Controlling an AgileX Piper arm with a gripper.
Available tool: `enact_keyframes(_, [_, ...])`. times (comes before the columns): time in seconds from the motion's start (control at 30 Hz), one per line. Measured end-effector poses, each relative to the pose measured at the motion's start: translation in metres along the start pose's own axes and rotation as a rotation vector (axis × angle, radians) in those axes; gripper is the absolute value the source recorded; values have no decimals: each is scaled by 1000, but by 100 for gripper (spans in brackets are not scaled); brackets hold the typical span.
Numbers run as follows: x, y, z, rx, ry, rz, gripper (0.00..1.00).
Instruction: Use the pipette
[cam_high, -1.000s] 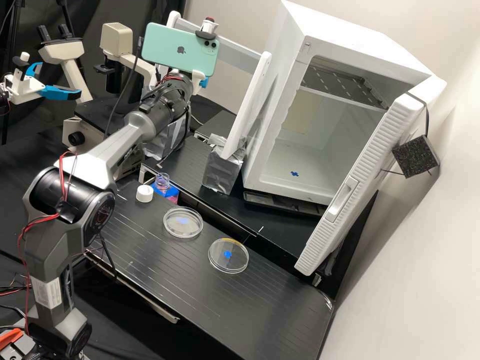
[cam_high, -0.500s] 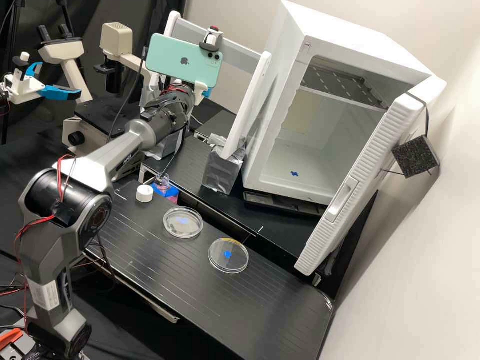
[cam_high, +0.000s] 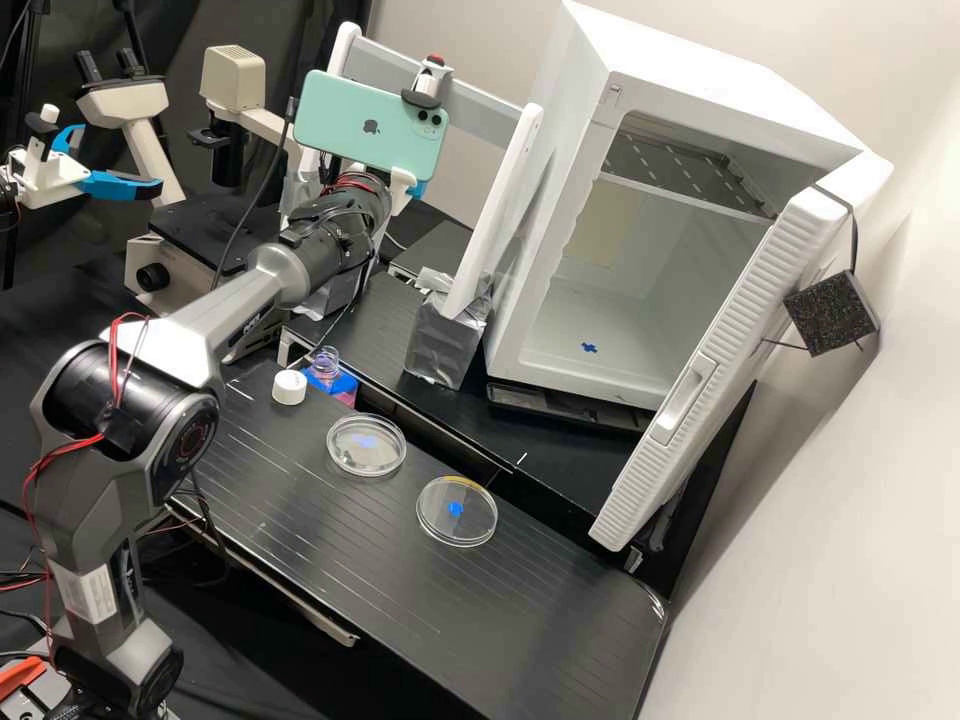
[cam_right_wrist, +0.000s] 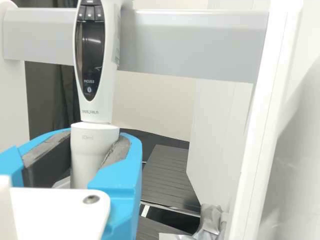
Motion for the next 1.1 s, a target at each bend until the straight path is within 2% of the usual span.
enact_keyframes(0.03, [0, 0, 0, 0, -1, 3, 100])
enact_keyframes(0.4, [-2, -2, -6, -24, -10, 14, 100])
enact_keyframes(0.7, [-9, -5, -8, -22, -20, 31, 100])
enact_keyframes(0.83, [-13, -11, -5, 1, -10, 33, 100])
enact_keyframes(0.87, [-15, -13, -4, -16, -4, 35, 100])
enact_keyframes(0.9, [-20, -16, -1, 18, 5, 46, 100])
enact_keyframes(1.03, [-43, -17, 2, 35, 18, 88, 100])
enact_keyframes(1.1, [-59, -16, 8, 57, 3, 109, 100])
